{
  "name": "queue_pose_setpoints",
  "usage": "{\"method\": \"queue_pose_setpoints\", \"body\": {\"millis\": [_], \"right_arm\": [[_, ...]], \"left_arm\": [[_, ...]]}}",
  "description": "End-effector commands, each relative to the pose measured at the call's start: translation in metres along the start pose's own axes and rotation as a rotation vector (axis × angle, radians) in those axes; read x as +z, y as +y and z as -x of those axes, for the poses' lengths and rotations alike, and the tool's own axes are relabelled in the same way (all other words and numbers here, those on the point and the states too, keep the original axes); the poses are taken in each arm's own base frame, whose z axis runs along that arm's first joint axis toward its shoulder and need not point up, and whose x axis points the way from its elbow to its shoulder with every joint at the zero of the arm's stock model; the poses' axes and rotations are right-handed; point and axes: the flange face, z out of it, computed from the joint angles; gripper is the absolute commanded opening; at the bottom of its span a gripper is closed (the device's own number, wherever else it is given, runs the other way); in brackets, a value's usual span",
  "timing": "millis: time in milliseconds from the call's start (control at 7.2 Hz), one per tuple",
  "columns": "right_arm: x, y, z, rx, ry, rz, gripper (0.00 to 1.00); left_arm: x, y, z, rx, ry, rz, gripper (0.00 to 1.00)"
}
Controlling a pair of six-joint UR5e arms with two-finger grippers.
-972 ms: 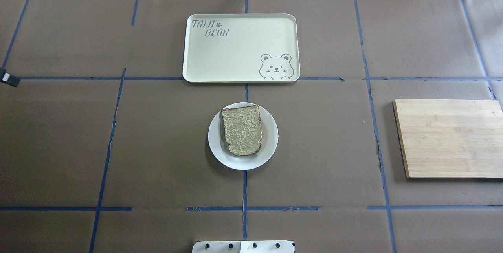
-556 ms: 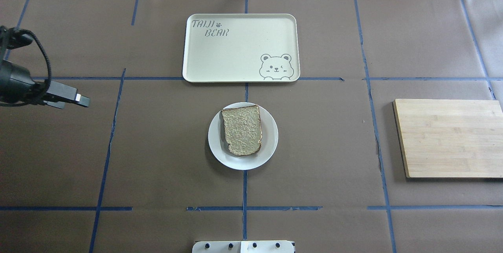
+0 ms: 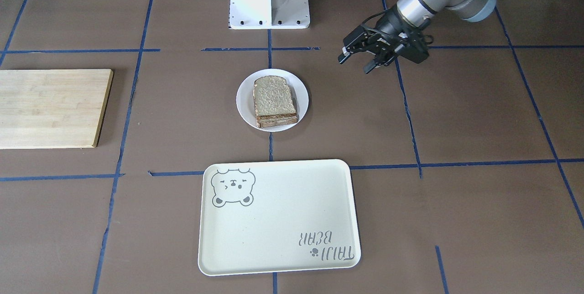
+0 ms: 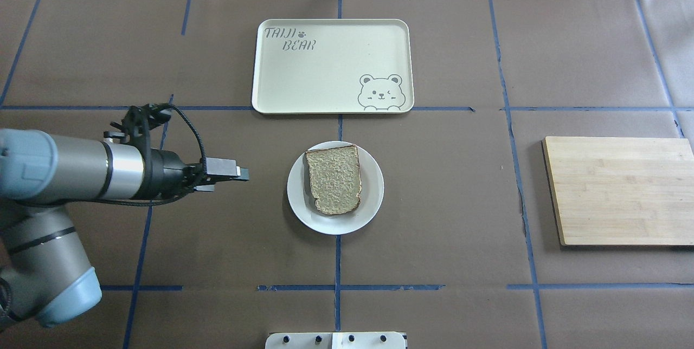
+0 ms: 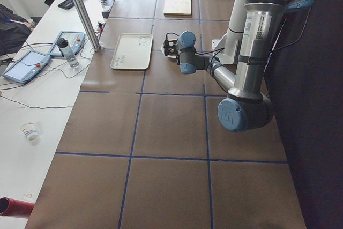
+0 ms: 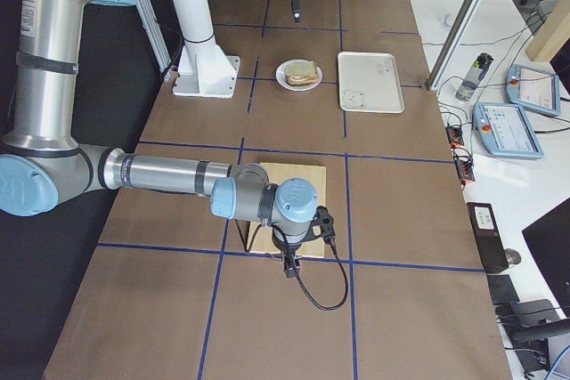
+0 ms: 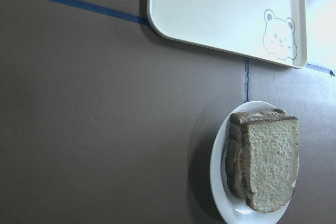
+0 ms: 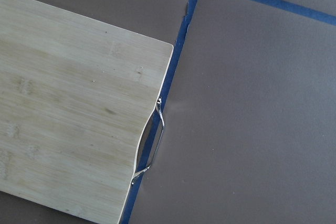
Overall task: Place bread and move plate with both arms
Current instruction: 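Reach the left gripper toward the rim of the white plate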
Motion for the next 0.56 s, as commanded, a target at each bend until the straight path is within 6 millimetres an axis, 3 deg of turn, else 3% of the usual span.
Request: {"method": "queue_pose_setpoints", "body": {"millis": [0,417], "right_arm": [[0.0,-0.001,0.0,0.0,0.0,-0.001,1.0],[0.0,-0.001,0.0,0.0,0.0,-0.001,1.0]], "left_arm": [[0.055,0.032,0.014,-0.035,0.171,-0.051,1.0],[0.108,0.026,0.009,-0.063,0.184,-0.096,1.0]]}}
